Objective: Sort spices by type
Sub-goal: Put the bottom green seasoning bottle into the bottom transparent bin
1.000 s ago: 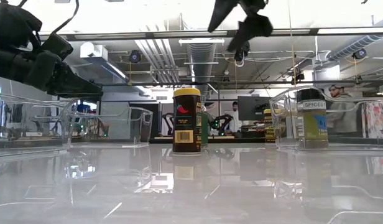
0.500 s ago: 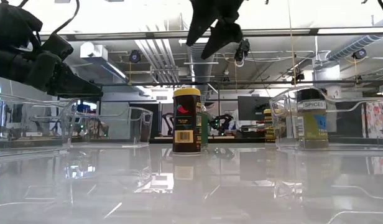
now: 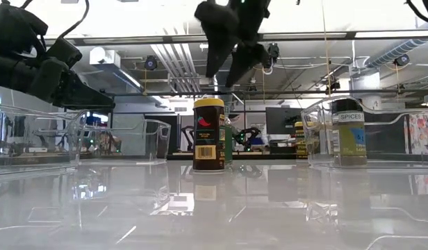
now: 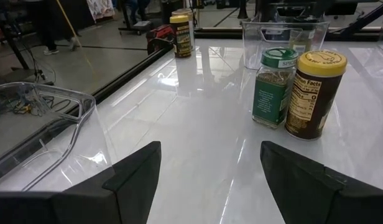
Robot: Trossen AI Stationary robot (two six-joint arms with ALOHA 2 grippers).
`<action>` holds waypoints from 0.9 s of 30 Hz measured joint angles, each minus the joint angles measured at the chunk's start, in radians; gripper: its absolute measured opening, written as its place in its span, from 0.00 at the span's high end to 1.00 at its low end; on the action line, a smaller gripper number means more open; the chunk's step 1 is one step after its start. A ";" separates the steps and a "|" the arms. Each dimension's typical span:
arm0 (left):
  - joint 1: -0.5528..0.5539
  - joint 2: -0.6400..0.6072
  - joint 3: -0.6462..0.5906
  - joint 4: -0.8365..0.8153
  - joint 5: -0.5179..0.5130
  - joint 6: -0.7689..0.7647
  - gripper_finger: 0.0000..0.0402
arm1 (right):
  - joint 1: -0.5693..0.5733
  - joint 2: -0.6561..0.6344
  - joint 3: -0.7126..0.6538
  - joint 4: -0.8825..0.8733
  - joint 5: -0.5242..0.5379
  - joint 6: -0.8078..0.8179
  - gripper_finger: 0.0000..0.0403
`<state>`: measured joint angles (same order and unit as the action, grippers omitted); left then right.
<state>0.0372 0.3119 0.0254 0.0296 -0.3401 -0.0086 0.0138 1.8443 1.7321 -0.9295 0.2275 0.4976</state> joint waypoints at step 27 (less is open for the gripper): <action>0.000 0.008 0.000 0.000 0.000 0.000 0.35 | -0.014 0.121 -0.012 0.039 -0.018 0.447 0.10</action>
<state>0.0372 0.3194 0.0257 0.0299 -0.3405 -0.0086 -0.0006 1.9652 1.7203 -0.8904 0.2095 0.9451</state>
